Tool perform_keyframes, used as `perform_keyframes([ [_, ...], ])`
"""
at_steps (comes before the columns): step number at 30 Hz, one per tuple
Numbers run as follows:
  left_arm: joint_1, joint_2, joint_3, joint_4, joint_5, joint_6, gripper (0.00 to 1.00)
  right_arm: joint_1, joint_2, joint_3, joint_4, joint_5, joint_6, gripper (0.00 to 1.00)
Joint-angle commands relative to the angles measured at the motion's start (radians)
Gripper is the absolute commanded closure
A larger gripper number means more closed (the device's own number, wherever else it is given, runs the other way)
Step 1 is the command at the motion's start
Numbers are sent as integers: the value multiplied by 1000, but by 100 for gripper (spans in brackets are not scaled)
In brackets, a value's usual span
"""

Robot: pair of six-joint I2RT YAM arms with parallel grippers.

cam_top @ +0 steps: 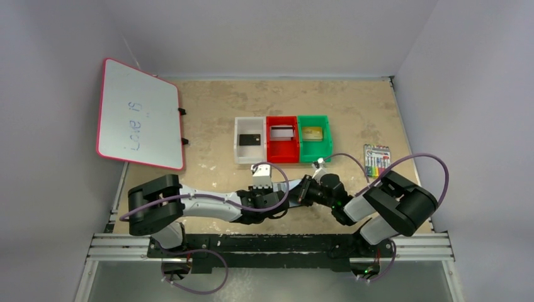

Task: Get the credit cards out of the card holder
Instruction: Remove the credit card from the card holder.

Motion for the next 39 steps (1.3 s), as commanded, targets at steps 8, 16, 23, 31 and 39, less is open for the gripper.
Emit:
perform_keyframes([
  [8,-6,-2,-63,207,147,-9,100,26,-42,67,-31,-95,-40,100],
  [16,-7,-24,-67,133,96,-35,100,25,-247,64,-280,-10,-59,100],
  [23,-6,-24,-59,89,71,-36,100,23,-369,67,-485,76,-47,100],
  [31,-7,-12,-52,91,78,-33,100,23,-435,43,-540,113,-7,95],
  [39,-7,-3,-46,95,85,-29,100,23,-358,68,-505,73,-30,81],
])
